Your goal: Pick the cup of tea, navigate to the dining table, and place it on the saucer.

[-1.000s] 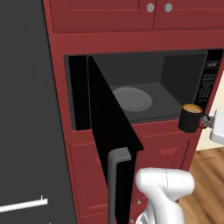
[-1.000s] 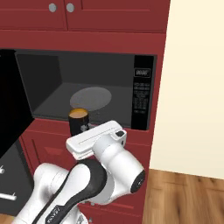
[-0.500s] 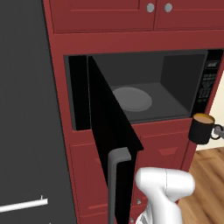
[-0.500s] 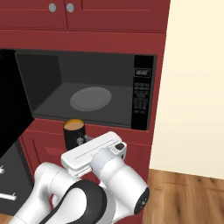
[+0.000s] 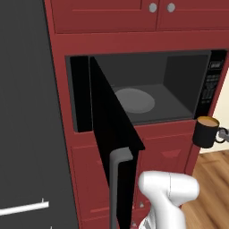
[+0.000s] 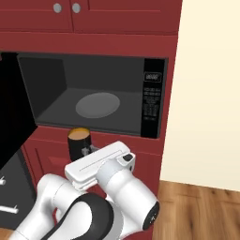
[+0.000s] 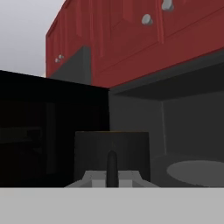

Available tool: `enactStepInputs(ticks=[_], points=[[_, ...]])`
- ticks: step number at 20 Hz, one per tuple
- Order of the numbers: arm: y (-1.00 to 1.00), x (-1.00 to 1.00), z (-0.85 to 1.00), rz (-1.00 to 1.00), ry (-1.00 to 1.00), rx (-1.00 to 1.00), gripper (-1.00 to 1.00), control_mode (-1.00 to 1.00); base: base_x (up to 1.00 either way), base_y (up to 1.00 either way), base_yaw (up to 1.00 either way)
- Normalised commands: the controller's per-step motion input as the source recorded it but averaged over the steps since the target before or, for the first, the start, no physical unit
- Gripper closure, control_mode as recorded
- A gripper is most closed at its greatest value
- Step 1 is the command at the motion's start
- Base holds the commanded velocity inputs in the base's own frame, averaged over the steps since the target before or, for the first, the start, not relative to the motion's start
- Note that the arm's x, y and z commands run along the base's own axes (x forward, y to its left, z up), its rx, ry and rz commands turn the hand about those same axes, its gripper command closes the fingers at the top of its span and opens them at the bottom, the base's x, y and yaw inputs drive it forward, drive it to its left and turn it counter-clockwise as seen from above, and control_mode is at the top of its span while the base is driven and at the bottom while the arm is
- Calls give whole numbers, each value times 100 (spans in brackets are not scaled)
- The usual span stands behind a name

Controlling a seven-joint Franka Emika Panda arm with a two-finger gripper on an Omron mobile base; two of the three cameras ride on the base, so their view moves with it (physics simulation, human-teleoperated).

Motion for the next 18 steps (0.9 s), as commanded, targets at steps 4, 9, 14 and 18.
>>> enactStepInputs(ticks=[4,9,14,18], points=[[0,0,0,0,0,0,100,100,-87,-19,0],[0,0,0,0,0,0,100,100,-89,-25,23],[0,0,0,0,0,0,100,100,-55,-4,49],[0,0,0,0,0,0,100,100,-41,11,85]])
